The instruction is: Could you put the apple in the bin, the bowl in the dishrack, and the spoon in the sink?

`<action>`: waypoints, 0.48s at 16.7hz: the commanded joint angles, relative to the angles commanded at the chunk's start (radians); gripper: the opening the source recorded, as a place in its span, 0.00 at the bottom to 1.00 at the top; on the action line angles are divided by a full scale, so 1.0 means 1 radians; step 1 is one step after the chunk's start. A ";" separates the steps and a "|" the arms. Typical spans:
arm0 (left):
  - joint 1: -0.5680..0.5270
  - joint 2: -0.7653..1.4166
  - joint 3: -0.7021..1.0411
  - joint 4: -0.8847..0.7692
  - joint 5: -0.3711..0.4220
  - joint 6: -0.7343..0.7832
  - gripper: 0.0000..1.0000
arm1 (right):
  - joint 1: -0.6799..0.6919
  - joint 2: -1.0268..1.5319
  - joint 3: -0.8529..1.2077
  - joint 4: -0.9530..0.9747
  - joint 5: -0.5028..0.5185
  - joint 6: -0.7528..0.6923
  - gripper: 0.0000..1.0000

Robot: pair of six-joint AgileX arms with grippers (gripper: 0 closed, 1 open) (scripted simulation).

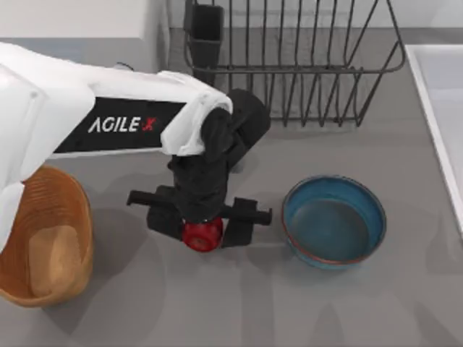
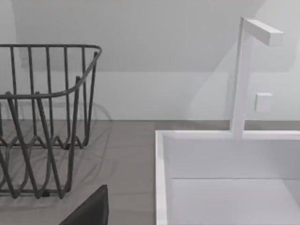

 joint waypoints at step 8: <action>-0.003 -0.042 0.110 -0.156 -0.001 -0.003 0.00 | 0.000 0.000 0.000 0.000 0.000 0.000 1.00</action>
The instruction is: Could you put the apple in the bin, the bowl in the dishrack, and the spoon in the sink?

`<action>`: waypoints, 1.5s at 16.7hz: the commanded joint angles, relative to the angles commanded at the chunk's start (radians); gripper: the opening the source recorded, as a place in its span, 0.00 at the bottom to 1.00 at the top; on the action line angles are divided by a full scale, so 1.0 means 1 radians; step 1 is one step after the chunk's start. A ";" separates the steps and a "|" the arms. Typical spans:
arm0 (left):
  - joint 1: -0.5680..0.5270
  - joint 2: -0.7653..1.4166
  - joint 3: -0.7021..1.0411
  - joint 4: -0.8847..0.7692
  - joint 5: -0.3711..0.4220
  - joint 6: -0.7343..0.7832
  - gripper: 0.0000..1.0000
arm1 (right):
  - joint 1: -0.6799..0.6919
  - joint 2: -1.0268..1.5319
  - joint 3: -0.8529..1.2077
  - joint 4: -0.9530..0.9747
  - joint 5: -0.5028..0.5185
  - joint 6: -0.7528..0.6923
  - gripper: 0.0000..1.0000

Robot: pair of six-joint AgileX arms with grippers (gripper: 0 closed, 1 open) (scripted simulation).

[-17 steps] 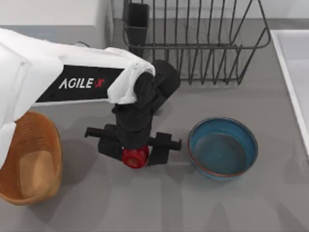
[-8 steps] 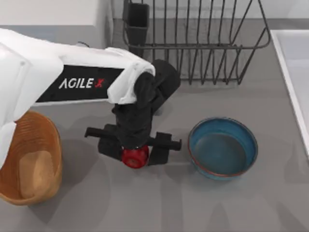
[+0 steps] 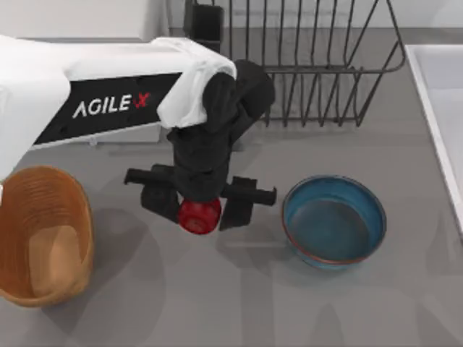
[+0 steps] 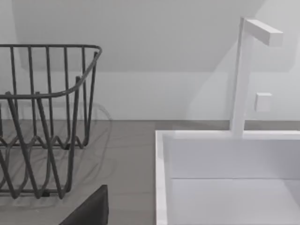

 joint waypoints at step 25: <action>0.046 -0.033 0.188 -0.315 -0.044 -0.602 0.00 | 0.000 0.000 0.000 0.000 0.000 0.000 1.00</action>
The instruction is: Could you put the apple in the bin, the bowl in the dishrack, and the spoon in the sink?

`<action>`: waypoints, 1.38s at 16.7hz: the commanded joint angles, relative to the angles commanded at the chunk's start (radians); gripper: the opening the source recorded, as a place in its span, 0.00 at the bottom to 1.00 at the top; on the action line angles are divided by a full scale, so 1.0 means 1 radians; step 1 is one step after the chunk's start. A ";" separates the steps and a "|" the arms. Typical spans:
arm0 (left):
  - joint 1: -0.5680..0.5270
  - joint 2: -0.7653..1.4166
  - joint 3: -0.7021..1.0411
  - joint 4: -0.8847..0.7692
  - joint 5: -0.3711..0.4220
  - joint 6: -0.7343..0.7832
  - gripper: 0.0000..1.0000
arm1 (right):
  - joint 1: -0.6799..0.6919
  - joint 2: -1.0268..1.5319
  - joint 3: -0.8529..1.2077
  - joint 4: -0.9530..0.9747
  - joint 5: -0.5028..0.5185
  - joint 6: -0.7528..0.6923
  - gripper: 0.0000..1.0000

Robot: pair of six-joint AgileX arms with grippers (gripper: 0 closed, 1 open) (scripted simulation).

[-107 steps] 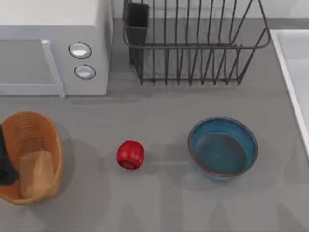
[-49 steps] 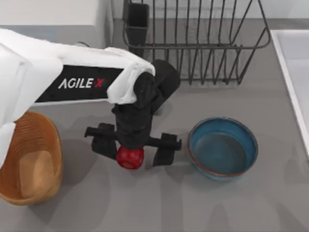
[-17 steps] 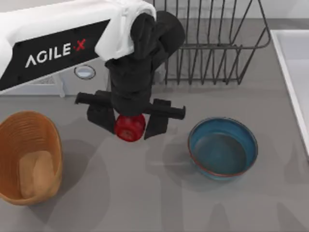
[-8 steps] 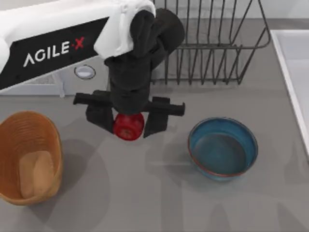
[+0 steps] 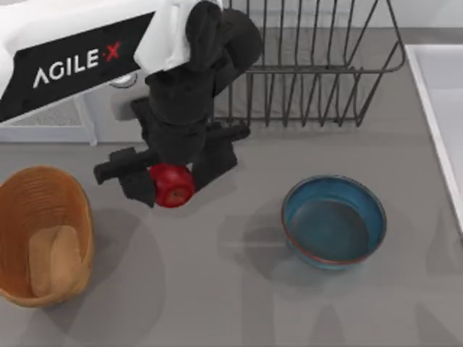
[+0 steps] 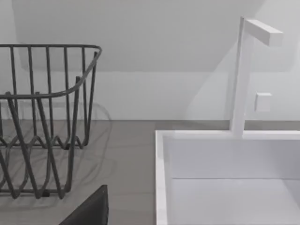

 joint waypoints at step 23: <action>0.241 -0.071 0.040 -0.325 -0.154 -2.310 0.00 | 0.000 0.000 0.000 0.000 0.000 0.000 1.00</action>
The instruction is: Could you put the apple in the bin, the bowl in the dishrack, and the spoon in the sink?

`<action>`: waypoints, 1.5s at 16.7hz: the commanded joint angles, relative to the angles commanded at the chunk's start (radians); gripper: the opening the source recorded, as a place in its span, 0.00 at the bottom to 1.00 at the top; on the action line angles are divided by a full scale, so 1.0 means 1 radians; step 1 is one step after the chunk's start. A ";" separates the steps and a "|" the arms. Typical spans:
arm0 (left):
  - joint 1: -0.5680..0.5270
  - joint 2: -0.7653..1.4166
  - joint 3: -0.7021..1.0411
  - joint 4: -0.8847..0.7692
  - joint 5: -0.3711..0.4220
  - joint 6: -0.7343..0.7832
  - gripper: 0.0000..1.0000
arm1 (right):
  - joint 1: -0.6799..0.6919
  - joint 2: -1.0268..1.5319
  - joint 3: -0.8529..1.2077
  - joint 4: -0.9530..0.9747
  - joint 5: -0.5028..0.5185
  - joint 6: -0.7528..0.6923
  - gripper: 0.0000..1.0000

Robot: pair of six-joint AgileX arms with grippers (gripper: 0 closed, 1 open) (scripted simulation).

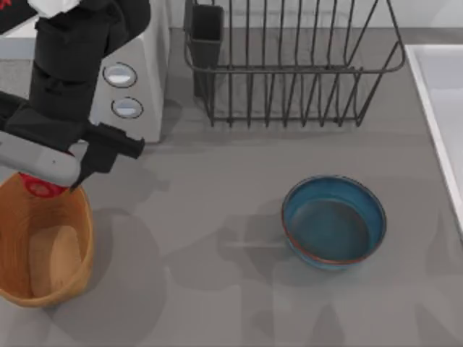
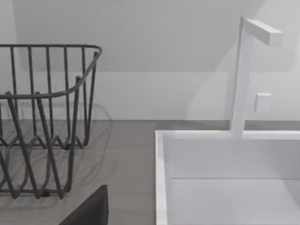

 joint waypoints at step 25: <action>0.067 -0.064 -0.331 0.274 -0.024 -0.117 0.00 | 0.000 0.000 0.000 0.000 0.000 0.000 1.00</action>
